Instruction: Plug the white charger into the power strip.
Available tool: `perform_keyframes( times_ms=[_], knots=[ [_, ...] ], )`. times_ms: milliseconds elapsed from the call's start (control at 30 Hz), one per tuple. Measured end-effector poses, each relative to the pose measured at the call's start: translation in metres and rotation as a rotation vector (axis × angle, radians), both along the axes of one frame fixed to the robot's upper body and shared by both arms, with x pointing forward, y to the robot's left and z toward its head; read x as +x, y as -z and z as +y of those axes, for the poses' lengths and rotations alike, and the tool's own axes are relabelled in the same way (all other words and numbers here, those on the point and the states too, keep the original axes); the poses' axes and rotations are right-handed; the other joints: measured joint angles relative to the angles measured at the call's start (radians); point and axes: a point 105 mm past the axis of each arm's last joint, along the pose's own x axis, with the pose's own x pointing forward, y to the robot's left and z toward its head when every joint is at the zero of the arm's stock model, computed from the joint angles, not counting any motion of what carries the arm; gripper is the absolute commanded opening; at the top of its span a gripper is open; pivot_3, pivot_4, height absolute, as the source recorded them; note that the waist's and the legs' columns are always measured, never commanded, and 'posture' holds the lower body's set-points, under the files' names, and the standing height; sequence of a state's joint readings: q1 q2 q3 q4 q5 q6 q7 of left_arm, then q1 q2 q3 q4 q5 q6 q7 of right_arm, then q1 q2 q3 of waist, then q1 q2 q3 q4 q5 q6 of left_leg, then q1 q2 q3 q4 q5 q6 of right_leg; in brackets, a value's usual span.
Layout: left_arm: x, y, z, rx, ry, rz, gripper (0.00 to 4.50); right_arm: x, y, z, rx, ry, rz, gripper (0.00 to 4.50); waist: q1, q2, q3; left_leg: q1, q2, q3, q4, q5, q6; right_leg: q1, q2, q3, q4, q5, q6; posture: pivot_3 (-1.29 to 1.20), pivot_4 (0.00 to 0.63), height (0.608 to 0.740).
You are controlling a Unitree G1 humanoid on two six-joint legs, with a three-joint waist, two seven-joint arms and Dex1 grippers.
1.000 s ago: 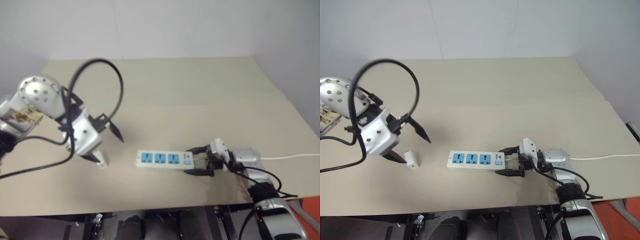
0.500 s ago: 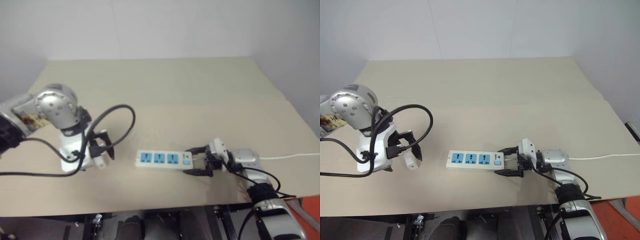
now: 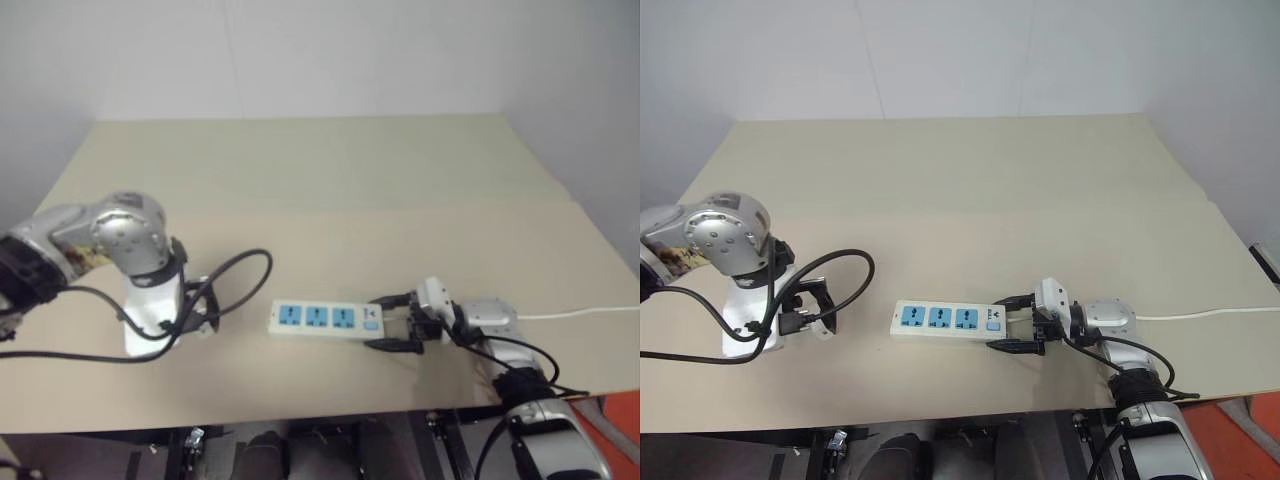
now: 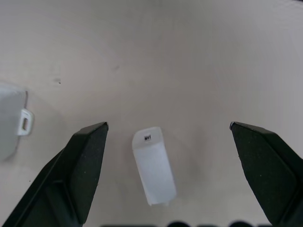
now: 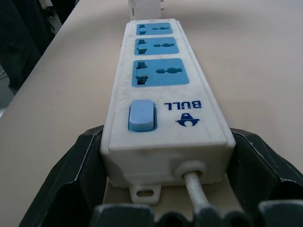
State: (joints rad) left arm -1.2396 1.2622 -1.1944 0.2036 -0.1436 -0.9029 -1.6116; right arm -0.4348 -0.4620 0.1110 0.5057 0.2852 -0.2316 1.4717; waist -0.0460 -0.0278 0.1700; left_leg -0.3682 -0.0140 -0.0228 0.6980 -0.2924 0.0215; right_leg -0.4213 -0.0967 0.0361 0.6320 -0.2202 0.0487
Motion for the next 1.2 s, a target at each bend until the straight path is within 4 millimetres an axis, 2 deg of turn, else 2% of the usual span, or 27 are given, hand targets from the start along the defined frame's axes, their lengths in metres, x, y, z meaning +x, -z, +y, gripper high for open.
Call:
perform_keyframes(
  times_ms=[733,1200],
  knots=[
    [0.009,0.024,-0.004,0.025,-0.085,-0.058,4.50,-0.002,0.000,0.000,-0.001,0.016,0.003,3.45,0.002,0.000,0.000,0.000,0.001,0.000,0.000,0.000,0.001,0.000,0.001,0.000,0.000,0.000,0.000,0.00,0.150,0.740],
    [0.017,0.034,-0.005,0.044,-0.071,-0.102,4.50,-0.003,0.000,0.000,-0.005,0.023,-0.002,3.45,0.002,0.000,0.000,0.000,0.001,0.000,0.000,0.000,0.001,0.000,0.001,0.000,0.000,0.000,0.000,0.00,0.150,0.740]
  ],
)
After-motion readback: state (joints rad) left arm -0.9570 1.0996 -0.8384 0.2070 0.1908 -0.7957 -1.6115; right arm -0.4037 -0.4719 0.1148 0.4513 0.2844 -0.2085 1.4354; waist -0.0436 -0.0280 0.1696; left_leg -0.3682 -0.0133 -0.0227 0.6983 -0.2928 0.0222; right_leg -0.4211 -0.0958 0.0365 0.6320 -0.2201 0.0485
